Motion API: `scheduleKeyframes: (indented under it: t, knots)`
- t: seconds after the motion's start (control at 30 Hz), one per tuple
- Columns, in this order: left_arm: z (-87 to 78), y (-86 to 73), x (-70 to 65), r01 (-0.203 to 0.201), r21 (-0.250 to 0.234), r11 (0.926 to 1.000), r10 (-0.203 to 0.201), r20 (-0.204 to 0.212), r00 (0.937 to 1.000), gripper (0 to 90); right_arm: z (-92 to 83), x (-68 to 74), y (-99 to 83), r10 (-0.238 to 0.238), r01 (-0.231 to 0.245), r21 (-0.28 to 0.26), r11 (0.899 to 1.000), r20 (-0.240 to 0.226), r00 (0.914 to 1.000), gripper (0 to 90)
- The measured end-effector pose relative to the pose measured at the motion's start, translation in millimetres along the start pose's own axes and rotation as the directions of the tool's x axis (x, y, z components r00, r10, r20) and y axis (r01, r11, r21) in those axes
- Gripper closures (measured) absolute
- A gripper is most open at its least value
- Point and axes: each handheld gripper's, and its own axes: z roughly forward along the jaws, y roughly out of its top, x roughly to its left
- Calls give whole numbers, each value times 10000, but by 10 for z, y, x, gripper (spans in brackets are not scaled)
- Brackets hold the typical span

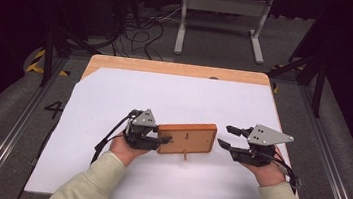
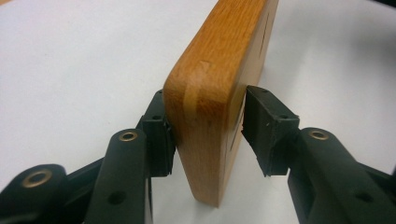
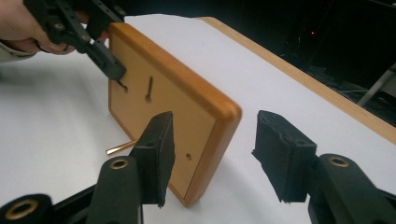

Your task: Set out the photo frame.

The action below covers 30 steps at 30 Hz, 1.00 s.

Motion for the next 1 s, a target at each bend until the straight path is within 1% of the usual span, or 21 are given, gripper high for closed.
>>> scheduleKeyframes:
  t: [0.13, 0.2, 0.27, 0.3, 0.37, 0.4, 0.43, 0.47, 0.57, 0.63, 0.73, 0.93, 1.0]
  knots:
    - [-36, -16, -113, -461, 136, 9988, 462, -112, 9989, 586, 5, -16, 3, 18, -18, -4, 10000, 20, 10000, 462]
    - [-49, -21, -135, -429, 154, 9990, 431, -88, 9990, 589, 3, -20, 6, 53, -53, -16, 10000, 33, 10000, 459]
    - [-65, -28, -157, -299, 212, 9993, 297, 89, 9995, 572, 0, -21, 9, 51, -51, -40, 10000, 42, 10000, 456]
    - [-76, -35, -179, -348, 241, 9991, 343, 174, 9993, 556, -2, -21, 10, 37, -37, -32, 10000, 54, 10000, 455]
    - [-87, -46, -208, -304, 238, 9993, 297, 297, 9991, 543, -8, -28, 8, 57, -57, -42, 10000, 66, 10000, 450]
    - [-87, -46, -208, -304, 238, 9993, 297, 297, 9991, 540, -8, -28, 8, 57, -57, -42, 10000, 66, 10000, 450]
    - [-92, -54, -222, -265, 261, 9993, 253, 434, 9987, 540, -11, -30, 7, 73, -72, -46, 10000, 85, 9999, 450]
    - [-89, -59, -231, -299, 354, 9989, 277, 601, 9978, 524, -14, -32, 7, 72, -72, -45, 10000, 99, 9999, 448]
    - [-77, -83, -285, -479, 522, 9975, 438, 770, 9961, 511, -19, -32, 5, 78, -78, -32, 10000, 116, 9999, 444]
    - [-82, -95, -307, -525, 536, 9972, 486, 710, 9963, 507, -25, -34, 4, 122, -122, -8, 9999, 168, 9998, 441]
    - [-97, -102, -291, -234, 425, 9988, 197, 839, 9963, 499, -46, -35, -8, 172, -172, 6, 9999, 200, 9997, 444]
    - [-185, -123, -279, -169, 303, 9994, 135, 1073, 9941, 437, -113, -41, -41, 241, -242, 19, 9997, 286, 9993, 466]
    - [-247, -160, -254, 16, 273, 9996, -49, 1220, 9925, 438, -146, -43, -56, 271, -271, -13, 9996, 327, 9991, 474]
